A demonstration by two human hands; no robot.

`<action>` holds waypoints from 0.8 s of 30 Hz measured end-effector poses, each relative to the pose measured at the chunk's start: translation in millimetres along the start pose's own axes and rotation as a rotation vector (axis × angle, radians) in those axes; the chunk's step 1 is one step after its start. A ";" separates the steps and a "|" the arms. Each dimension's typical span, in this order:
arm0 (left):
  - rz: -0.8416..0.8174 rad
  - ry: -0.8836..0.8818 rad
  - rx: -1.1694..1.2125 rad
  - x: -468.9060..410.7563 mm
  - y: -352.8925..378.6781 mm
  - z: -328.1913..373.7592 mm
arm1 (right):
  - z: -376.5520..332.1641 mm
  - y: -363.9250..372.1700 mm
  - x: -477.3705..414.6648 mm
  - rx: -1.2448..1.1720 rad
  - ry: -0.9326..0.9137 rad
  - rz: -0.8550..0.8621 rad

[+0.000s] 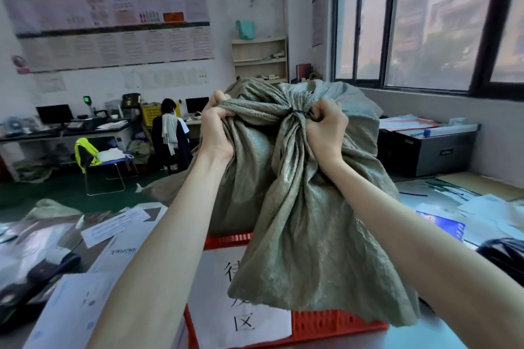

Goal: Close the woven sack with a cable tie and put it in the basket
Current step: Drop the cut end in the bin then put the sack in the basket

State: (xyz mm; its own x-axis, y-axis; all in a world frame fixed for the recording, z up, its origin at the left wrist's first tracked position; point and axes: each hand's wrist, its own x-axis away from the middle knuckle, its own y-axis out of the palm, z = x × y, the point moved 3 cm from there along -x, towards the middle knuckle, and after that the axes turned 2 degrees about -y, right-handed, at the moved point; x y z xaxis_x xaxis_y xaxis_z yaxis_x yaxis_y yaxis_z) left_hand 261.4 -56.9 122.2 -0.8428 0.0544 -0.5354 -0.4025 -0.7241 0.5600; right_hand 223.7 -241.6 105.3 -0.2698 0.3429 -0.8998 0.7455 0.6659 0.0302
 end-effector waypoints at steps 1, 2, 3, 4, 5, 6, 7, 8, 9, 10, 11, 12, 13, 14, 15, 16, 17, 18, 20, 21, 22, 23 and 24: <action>0.003 -0.004 0.005 -3.9 -1.7 -3.0 | 3.3 1.4 0.7 -0.004 0.015 0.002; 0.002 -0.006 0.014 -7.4 -4.9 -7.1 | 7.0 3.3 2.1 -0.008 0.035 -0.001; 0.003 -0.016 0.021 -8.9 -9.1 -12.6 | 13.0 5.9 5.8 -0.010 0.058 -0.008; 0.003 -0.028 0.035 -7.7 -12.0 -14.5 | 15.1 7.2 9.7 -0.008 0.068 -0.018; 0.012 -0.052 0.049 -5.8 -16.7 -18.3 | 17.7 9.4 15.1 -0.005 0.075 -0.035; 0.025 -0.089 0.068 -4.3 -24.3 -25.2 | 20.3 12.1 21.7 0.005 0.082 -0.048; 0.049 -0.125 0.076 -2.2 -31.0 -29.8 | 20.5 14.4 27.0 0.011 0.082 -0.054; 0.065 -0.149 0.085 -0.8 -35.5 -32.8 | 19.2 16.0 29.6 0.012 0.086 -0.054; 0.083 -0.164 0.082 1.9 -39.7 -34.6 | 17.9 17.7 32.6 0.009 0.100 -0.053; 0.087 -0.162 0.073 2.7 -40.9 -33.4 | 15.1 18.4 32.7 0.005 0.113 -0.046; 0.093 -0.151 0.058 4.2 -40.1 -29.7 | 12.3 18.8 32.4 0.001 0.124 -0.044; 0.096 -0.138 0.053 5.0 -38.5 -25.6 | 9.2 19.1 31.4 -0.003 0.127 -0.044; 0.099 -0.124 0.048 6.4 -35.1 -21.0 | 5.6 18.4 29.9 -0.014 0.125 -0.041; 0.095 -0.109 0.053 8.1 -33.0 -17.0 | 1.5 17.4 28.9 -0.023 0.128 -0.038; 0.092 -0.094 0.059 9.2 -30.8 -12.7 | -3.0 16.5 27.5 -0.026 0.144 -0.036; 0.087 -0.081 0.067 10.5 -29.4 -9.9 | -7.3 15.9 27.1 -0.016 0.177 -0.042; 0.102 -0.083 0.063 10.7 -31.5 -8.4 | -11.0 15.7 28.1 0.010 0.218 -0.050; 0.126 -0.092 0.060 8.4 -36.2 -9.0 | -14.1 15.4 29.6 0.046 0.252 -0.058; 0.186 -0.175 0.014 3.7 -48.7 -15.0 | -17.9 15.5 34.0 0.108 0.281 -0.092; 0.219 -0.237 -0.034 2.7 -53.6 -19.3 | -17.5 15.9 36.6 0.134 0.288 -0.116; 0.242 -0.280 -0.077 2.4 -58.4 -25.7 | -14.5 17.1 39.3 0.162 0.310 -0.151; 0.262 -0.281 -0.134 4.0 -61.1 -30.8 | -9.0 19.3 42.0 0.185 0.345 -0.196; 0.277 -0.280 -0.186 6.2 -62.9 -36.9 | -1.3 22.2 44.9 0.199 0.386 -0.247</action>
State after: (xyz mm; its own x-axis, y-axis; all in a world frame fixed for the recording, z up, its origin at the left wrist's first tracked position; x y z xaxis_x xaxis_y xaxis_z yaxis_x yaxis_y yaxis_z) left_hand 294.7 -36.3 60.3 -0.9847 0.0065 -0.1741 -0.0977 -0.8477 0.5215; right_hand 227.3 -210.6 66.1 -0.6311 0.4358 -0.6417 0.7221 0.6321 -0.2810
